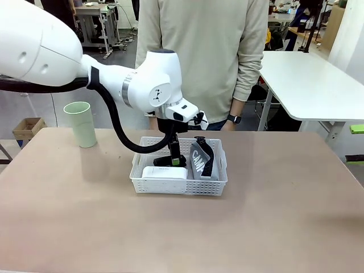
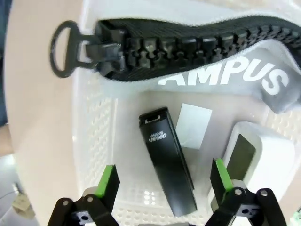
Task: Efficiently arrange items inside the basket to fit them all.
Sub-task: Pick up the Stapler and place it inside the Organizing basket.
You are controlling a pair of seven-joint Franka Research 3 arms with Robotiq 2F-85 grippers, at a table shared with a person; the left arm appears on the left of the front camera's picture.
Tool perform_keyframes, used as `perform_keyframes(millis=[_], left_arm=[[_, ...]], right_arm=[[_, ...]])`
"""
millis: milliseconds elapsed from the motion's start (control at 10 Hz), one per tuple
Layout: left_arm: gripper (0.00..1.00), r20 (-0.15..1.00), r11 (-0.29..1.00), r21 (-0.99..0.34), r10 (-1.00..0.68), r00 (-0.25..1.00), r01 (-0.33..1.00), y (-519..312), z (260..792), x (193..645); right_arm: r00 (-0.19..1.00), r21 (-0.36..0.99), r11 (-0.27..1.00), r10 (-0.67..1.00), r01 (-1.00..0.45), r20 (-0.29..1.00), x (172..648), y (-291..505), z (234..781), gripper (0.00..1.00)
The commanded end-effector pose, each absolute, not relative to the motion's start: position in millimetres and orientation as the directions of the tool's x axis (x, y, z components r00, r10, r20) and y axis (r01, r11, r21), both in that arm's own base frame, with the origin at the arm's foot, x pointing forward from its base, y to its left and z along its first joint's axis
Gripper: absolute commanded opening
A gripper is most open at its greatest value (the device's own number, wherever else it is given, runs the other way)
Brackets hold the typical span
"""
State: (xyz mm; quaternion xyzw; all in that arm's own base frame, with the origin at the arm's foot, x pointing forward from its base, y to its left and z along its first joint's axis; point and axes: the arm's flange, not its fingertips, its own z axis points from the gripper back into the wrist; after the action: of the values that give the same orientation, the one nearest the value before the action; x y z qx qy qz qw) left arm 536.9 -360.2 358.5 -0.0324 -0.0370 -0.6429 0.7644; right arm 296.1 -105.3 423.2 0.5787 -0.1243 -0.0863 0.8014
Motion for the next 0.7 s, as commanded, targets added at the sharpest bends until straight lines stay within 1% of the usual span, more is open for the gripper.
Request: perform_keyframes(millis=[0, 100, 200, 300, 400, 500, 600], left_arm=[[1.00, 0.205, 0.210, -0.039, -0.955, 0.213, 0.977, -314.8, 395.5, 527.0], [1.00, 0.265, 0.273, -0.135, -0.916, 0.300, 0.953, -271.3, 424.8, 524.3], [1.00, 0.339, 0.300, -0.161, -0.878, 0.339, 0.940, -223.9, 447.5, 521.0], [1.00, 0.412, 0.305, -0.244, -0.827, 0.383, 0.921, -172.9, 464.8, 512.1], [1.00, 0.453, 0.381, -0.303, -0.749, 0.483, 0.874, -121.4, 479.1, 498.5], [1.00, 0.530, 0.467, -0.371, -0.603, 0.596, 0.803, -64.2, 494.5, 476.9], [1.00, 0.530, 0.578, -0.504, -0.380, 0.759, 0.641, -22.1, 506.9, 458.2]], right_arm=[[0.953, 0.955, 0.296, -0.292, 0.006, 0.085, 296.3, -104.4, 428.7, 1.00], [0.953, 0.955, 0.296, -0.292, 0.006, 0.085, 296.3, -104.4, 428.7, 1.00], [0.953, 0.955, 0.296, -0.292, 0.006, 0.085, 296.3, -104.4, 428.7, 1.00], [0.953, 0.955, 0.296, -0.292, 0.006, 0.085, 296.3, -104.4, 428.7, 1.00], [0.953, 0.955, 0.296, -0.292, 0.006, 0.085, 296.3, -104.4, 428.7, 1.00], [0.953, 0.955, 0.296, -0.292, 0.006, 0.085, 296.3, -104.4, 428.7, 1.00], [0.953, 0.955, 0.296, -0.292, 0.006, 0.085, 296.3, -104.4, 428.7, 1.00]])
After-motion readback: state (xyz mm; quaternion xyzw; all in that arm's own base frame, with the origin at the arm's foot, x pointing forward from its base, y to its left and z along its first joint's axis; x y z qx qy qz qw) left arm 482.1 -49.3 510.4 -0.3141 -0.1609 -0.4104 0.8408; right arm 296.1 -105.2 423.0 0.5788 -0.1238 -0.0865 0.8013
